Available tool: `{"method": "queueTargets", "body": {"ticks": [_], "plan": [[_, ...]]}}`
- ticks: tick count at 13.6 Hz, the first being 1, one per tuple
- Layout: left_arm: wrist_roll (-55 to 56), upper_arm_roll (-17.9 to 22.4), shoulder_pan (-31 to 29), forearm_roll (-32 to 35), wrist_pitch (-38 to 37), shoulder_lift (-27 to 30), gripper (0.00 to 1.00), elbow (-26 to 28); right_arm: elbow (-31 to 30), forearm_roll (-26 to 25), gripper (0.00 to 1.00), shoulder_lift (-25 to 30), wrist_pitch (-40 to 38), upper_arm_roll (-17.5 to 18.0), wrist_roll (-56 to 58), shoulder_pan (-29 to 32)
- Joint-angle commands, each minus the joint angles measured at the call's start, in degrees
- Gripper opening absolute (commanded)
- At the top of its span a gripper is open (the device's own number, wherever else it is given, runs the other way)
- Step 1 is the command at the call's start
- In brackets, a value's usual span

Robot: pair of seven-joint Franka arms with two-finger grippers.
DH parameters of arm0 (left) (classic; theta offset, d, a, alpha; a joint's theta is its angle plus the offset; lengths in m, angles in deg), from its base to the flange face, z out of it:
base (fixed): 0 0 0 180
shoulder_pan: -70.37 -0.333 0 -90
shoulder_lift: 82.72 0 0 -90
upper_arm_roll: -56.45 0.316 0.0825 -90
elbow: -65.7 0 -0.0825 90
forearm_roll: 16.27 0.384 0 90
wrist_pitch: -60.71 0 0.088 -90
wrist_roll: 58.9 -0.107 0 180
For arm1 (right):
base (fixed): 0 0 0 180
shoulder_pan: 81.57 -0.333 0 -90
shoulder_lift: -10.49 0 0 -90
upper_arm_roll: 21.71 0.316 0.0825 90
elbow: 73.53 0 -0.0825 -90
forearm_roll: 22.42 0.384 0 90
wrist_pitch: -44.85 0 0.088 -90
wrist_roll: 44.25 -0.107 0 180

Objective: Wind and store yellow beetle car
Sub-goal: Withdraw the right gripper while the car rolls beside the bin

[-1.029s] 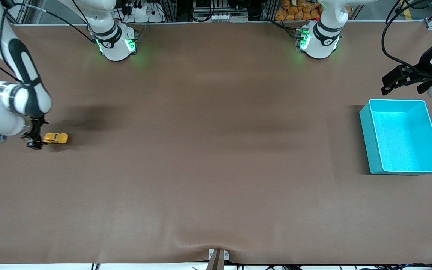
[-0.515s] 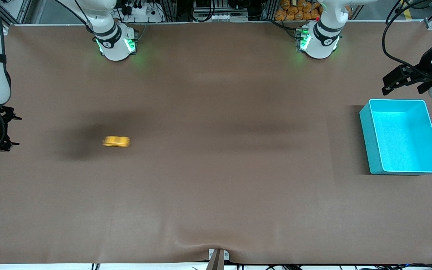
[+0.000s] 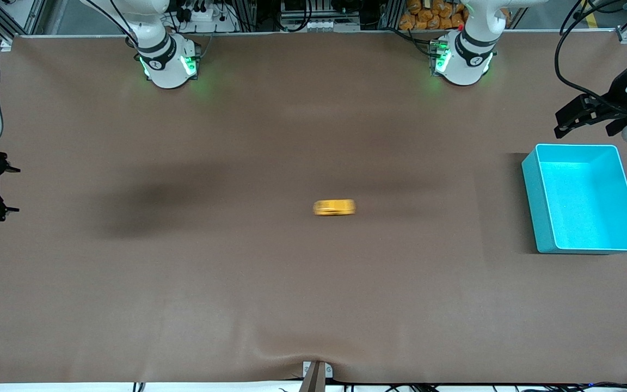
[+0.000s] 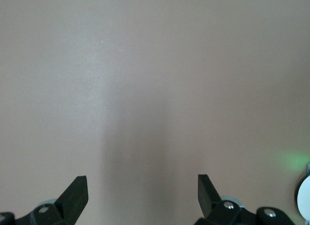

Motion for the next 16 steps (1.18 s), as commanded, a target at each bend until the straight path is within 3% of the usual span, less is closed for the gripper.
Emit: {"method": "queueTargets", "body": {"ticks": [1, 4, 8, 11, 13, 16], "plan": [[-0.7, 0.0, -0.6, -1.5, 0.0, -0.3, 1.0, -0.9, 3.5, 0.9, 1.0, -1.0, -1.9, -0.1, 3.5, 0.2], [-0.7, -0.1, -0.6, -1.5, 0.0, -0.3, 1.0, -0.9, 3.6, 2.1, 1.0, -1.0, -1.9, 1.4, 7.3, -0.1], [-0.7, 0.0, -0.7, -1.5, 0.0, -0.3, 1.0, -0.7, 5.7, 6.1, 1.0, -0.8, -5.1, 3.5, 21.2, -1.4], [-0.7, 0.0, -1.0, -1.5, 0.0, -0.4, 1.0, -0.9, 6.1, 15.0, 1.0, 0.7, -5.8, 3.4, 31.0, 0.9], [-0.7, 0.0, -0.9, -1.5, 0.0, -0.4, 1.0, -0.9, 6.3, 15.8, 1.0, 1.2, -9.3, 3.4, 42.8, 1.1], [0.5, 0.0, -0.8, -1.5, 0.0, -1.4, 1.0, -0.8, 7.9, 15.5, 1.0, 1.4, -9.8, 4.0, 44.4, -0.2]]}}
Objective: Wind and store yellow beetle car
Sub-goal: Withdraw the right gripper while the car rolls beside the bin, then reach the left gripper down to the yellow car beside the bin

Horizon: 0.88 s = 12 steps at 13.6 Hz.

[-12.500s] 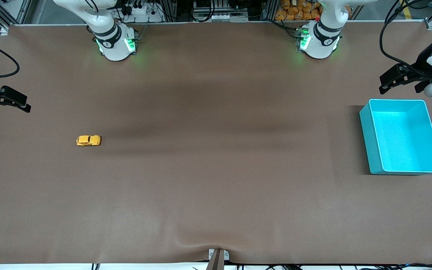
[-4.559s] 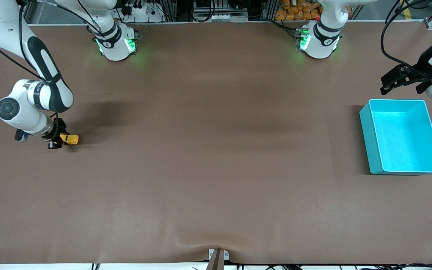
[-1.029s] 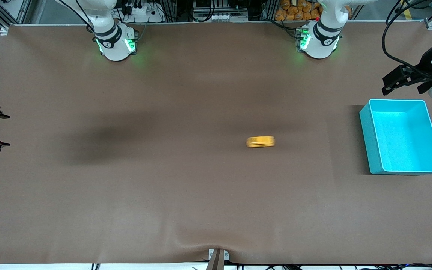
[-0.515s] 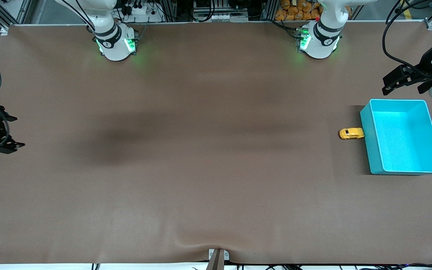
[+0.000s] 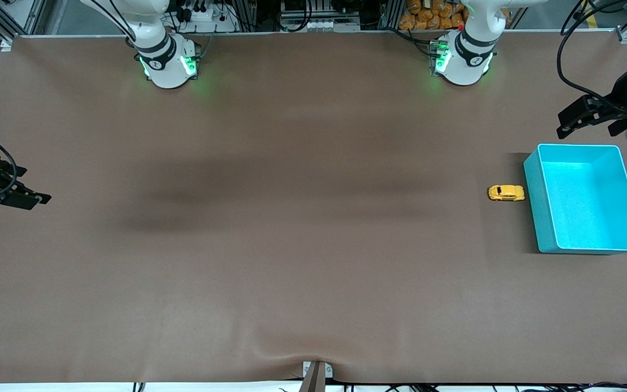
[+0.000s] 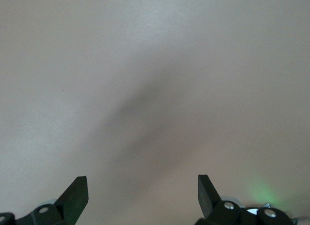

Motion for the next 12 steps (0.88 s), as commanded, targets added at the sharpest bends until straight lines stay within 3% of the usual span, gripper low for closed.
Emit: {"method": "queueTargets", "body": {"ticks": [1, 4, 7, 12], "plan": [[0.3, -0.1, -0.7, -1.5, -0.1, -1.5, 1.0, -0.9, 1.7, 0.7, 1.0, 0.8, -1.2, 1.0, 2.2, -1.5], [2.0, -0.1, -0.9, -1.2, -0.4, -2.7, 1.0, -0.6, 1.7, 0.9, 1.0, 2.7, -1.3, 1.5, 3.2, -2.4], [12.3, -0.2, -1.0, -1.1, -0.1, -2.7, 1.0, 2.7, 1.4, 0.9, 1.0, 3.8, -1.3, 1.6, 4.1, -2.6], [23.9, -0.3, -1.6, -1.2, 4.1, -1.8, 1.0, 11.6, 1.2, 2.0, 1.0, 7.0, -3.6, 1.7, 10.6, -2.8]]}}
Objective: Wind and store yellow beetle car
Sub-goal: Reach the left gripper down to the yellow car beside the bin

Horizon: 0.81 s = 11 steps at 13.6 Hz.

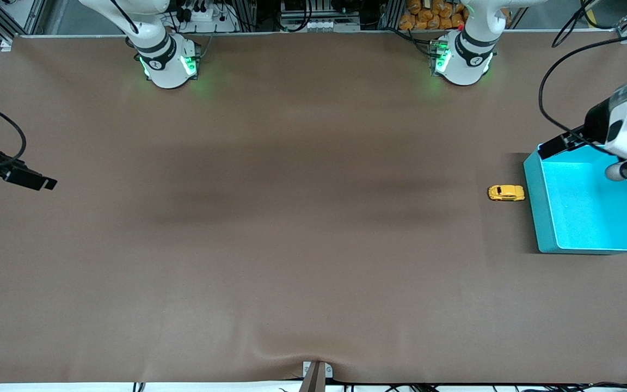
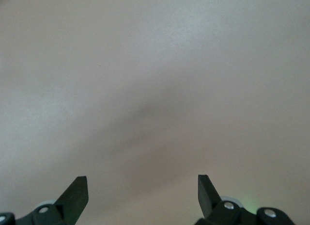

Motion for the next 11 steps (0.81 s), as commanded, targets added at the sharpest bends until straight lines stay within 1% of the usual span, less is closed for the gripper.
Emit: {"method": "queueTargets", "body": {"ticks": [1, 3, 5, 6, 9, 10, 11], "plan": [[4.2, -0.4, -1.2, -1.2, 4.3, 1.6, 1.0, 6.0, -0.6, 1.5, 1.0, 3.0, -1.4, 0.1, 3.3, -0.1], [9.6, -0.8, -0.7, -1.1, 8.4, 1.6, 1.0, 10.2, -0.9, 1.5, 1.0, 4.0, -2.6, 0.0, 4.9, -0.5], [13.0, -1.5, -0.4, -1.0, 11.7, 1.4, 1.0, 13.7, -3.5, 1.4, 1.0, 7.2, -2.5, -0.1, 6.0, -0.5], [14.8, -2.5, -0.5, -0.9, 13.6, 1.2, 1.0, 15.2, -4.3, 1.1, 1.0, 8.8, -2.3, -0.2, 8.1, -1.2], [22.0, -2.8, -0.4, -0.8, 18.5, -0.1, 1.0, 18.7, -6.4, 0.7, 1.0, 11.9, -2.0, -0.5, 8.8, -2.5], [23.7, -2.7, -0.7, -0.8, 19.5, -1.2, 1.0, 19.0, -7.7, -0.1, 1.0, 13.1, -0.8, -0.2, 8.8, -2.5], [25.2, -2.7, -0.9, -0.6, 20.6, -2.9, 1.0, 19.2, -8.3, -2.7, 1.0, 13.6, 0.3, -0.1, 8.8, -2.5]]}}
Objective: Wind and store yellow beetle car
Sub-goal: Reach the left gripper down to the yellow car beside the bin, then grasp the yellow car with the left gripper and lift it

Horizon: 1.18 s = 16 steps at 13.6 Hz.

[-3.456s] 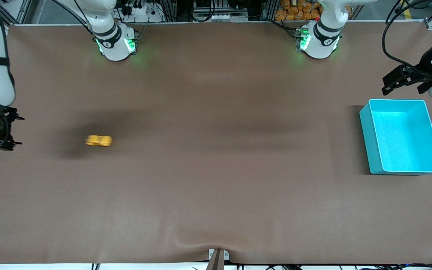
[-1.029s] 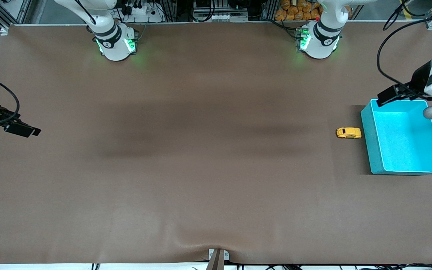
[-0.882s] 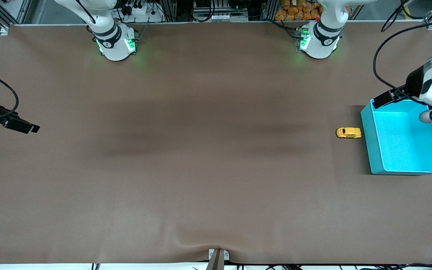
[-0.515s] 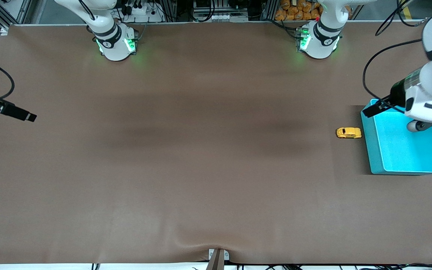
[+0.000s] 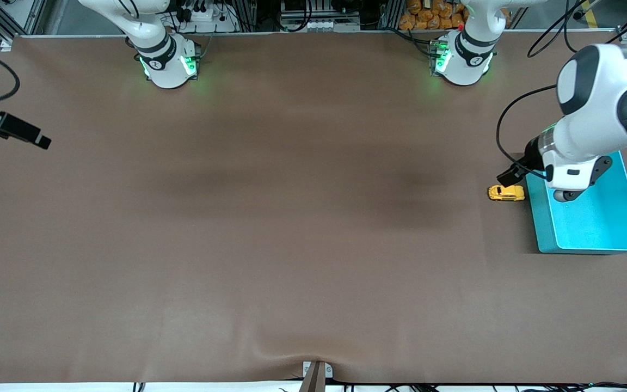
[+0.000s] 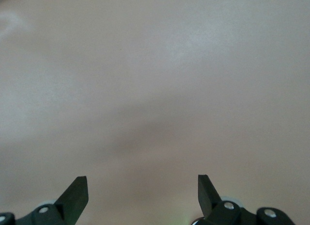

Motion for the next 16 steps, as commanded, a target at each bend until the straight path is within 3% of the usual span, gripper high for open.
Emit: {"method": "queueTargets", "body": {"ticks": [1, 9, 16], "plan": [[4.1, 0.1, -1.1, 0.6, 3.6, -2.9, 1.0, 1.7, -4.1, -4.7, 1.0, 3.3, 3.0, -0.2, 1.1, -0.5], [19.1, 0.0, -6.3, 2.6, 19.0, -7.1, 1.0, 9.2, 1.0, -7.2, 1.0, -0.7, 5.3, -0.4, 0.7, -0.7], [20.0, -0.1, -14.6, 2.2, 37.4, -8.3, 1.0, 20.7, 1.0, -7.0, 1.0, -1.2, 6.5, -0.4, 0.5, -1.7]]}}
